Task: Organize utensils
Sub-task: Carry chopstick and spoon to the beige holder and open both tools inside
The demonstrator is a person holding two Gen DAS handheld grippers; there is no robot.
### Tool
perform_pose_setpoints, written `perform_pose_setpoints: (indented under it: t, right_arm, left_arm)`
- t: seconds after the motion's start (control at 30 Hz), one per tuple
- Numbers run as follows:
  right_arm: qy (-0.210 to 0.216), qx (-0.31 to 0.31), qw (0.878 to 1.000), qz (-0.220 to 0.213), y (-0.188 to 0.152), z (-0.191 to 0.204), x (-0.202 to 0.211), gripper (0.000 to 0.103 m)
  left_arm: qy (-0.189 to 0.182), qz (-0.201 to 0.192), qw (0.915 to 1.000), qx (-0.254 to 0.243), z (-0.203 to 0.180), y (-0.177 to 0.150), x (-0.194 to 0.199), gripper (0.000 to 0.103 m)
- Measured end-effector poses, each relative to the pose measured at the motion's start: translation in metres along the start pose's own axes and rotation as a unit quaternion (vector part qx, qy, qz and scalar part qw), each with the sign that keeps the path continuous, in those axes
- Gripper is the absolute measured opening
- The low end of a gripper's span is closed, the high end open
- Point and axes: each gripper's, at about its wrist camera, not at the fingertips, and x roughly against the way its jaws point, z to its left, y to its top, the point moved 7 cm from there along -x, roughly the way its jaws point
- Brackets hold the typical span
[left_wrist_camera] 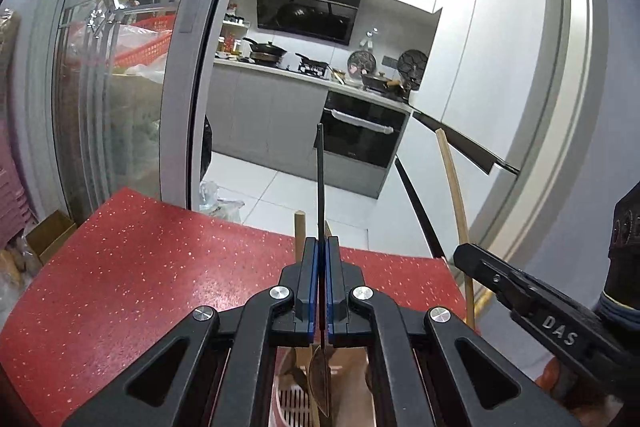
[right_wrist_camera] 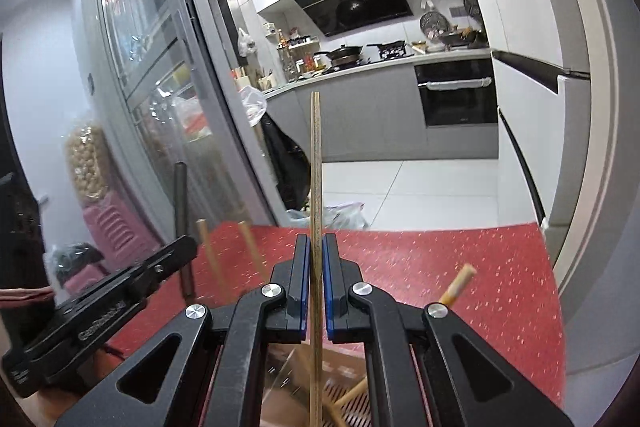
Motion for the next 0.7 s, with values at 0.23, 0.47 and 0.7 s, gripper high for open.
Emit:
perform_pose_setpoints:
  t: [0.23,0.47,0.7]
  right_arm:
    - [-0.029,0.021,0.999,-0.018,-0.007,-0.01,-0.022,0.006]
    - [-0.038,0.04,0.998,-0.015,-0.034,-0.014,-0.02,0.006]
    - [-0.04,0.044,0.998,0.002,-0.053,-0.013,-0.012,0.006]
  left_arm:
    - [0.008,-0.014,0.9997,-0.02,-0.003,-0.014,-0.011,0.028]
    - [0.021,0.003,0.9989,-0.043,-0.006,-0.037,-0.015,0.028]
    - [0.035,0.034,0.9971,-0.058,-0.008,-0.052,-0.013,0.028]
